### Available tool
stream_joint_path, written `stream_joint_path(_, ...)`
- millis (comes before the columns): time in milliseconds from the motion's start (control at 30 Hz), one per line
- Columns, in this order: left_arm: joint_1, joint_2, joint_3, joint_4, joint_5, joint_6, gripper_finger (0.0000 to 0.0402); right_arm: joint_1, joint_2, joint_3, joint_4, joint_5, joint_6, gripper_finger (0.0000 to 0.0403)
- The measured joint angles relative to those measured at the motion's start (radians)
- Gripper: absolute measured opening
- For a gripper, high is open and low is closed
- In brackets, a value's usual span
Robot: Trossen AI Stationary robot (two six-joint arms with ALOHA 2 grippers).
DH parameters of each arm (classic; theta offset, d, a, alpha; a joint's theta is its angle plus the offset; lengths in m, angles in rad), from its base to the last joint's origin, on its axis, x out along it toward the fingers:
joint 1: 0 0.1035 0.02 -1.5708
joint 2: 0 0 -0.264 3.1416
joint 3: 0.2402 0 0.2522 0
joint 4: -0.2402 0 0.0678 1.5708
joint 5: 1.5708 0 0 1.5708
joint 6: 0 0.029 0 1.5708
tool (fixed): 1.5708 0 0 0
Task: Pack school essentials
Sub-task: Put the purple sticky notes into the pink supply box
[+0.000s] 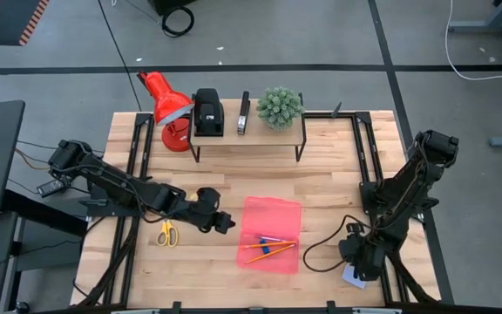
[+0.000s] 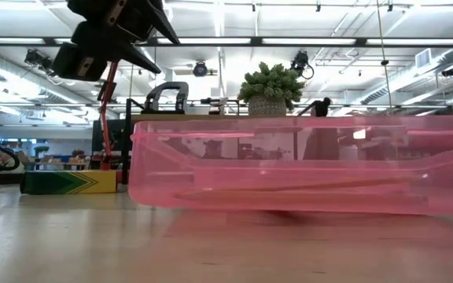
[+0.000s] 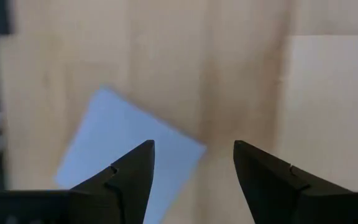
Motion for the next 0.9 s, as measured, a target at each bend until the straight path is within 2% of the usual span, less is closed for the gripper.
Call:
stream_joint_path(167,-0.016,0.0,0.0,-0.002,0.0,-0.016,0.0172,0.036,0.0,0.0,0.05,-0.017,-0.057,0.0226)
stream_joint_path(467,0.0,0.0,0.0,-0.004,-0.001,-0.016,0.0172,0.039,0.099,0.004,0.018,0.041,-0.106,0.0225)
stream_joint_path(633,-0.002,-0.001,0.0,-0.004,-0.001,-0.024,0.0172,0.041,0.132,0.009,0.013,0.086,-0.07,0.0225)
stream_joint_path(900,0.009,-0.001,0.0,-0.007,-0.001,-0.022,0.0172,-0.053,0.117,0.002,-0.002,0.161,-0.103,0.0225)
